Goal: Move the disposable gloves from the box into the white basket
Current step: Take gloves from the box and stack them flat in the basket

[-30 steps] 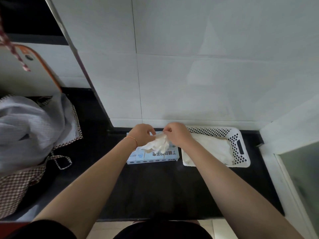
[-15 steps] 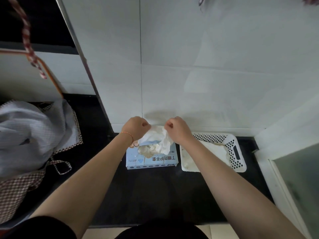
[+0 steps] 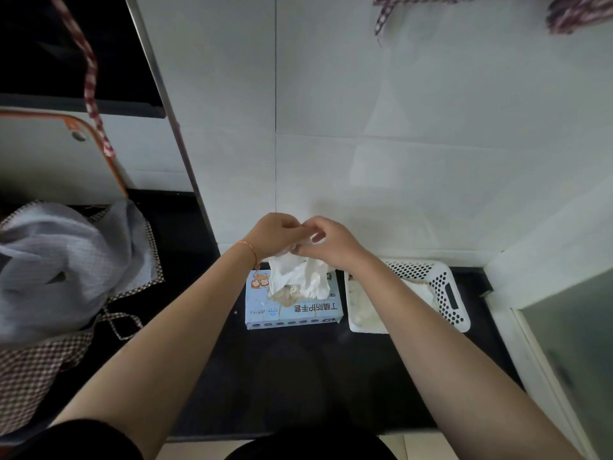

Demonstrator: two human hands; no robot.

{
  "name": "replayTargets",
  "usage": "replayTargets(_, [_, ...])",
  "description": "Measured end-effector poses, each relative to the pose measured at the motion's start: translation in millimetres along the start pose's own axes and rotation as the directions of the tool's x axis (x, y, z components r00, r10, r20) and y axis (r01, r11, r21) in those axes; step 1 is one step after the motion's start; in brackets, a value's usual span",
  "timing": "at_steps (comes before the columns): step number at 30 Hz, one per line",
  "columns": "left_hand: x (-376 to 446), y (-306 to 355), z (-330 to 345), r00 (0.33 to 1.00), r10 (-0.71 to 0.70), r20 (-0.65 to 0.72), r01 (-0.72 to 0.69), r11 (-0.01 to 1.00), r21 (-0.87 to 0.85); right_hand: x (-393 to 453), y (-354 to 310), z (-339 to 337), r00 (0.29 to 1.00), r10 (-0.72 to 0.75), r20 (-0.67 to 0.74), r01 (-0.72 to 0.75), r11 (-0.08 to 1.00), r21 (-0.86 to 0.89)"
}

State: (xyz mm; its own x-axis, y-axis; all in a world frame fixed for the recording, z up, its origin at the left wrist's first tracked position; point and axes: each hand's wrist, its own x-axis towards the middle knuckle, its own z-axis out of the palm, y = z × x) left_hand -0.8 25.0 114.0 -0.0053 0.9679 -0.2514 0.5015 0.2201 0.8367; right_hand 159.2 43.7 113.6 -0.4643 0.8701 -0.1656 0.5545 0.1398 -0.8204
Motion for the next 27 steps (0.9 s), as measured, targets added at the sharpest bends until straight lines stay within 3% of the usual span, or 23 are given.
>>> replayTargets(4, [-1,8,1,0.999,-0.020,-0.038,0.010,0.965,-0.261,-5,1,-8,0.985,0.088,-0.148,-0.065,0.986,0.156])
replayTargets(6, [-2,9,0,0.998,-0.009,0.060,0.033,0.908,-0.418,-8,7,-18,0.970,0.155,-0.188,-0.094,0.950,0.299])
replayTargets(9, [-4,11,7,0.966,0.069,0.250,0.043,0.908,-0.418,-13,17,-31,0.938,0.267,-0.222,-0.124,0.856,0.502])
replayTargets(13, [2,17,24,0.973,0.096,0.211,0.024,0.863,-0.504,-26,27,-49,0.936,0.306,-0.176,-0.099,0.706,0.701])
replayTargets(17, [4,36,41,0.959,0.152,0.239,-0.030,0.895,-0.446,-51,33,-68,0.978,0.200,0.053,-0.190,0.767,0.613])
replayTargets(23, [9,61,75,0.911,0.212,0.354,-0.138,0.965,-0.224,-70,56,-102,0.967,0.251,0.045,-0.245,0.862,0.444])
replayTargets(27, [15,62,93,0.935,0.158,0.319,-0.114,0.982,-0.150,-77,70,-116,0.949,0.301,-0.095,-0.244,0.890,0.385])
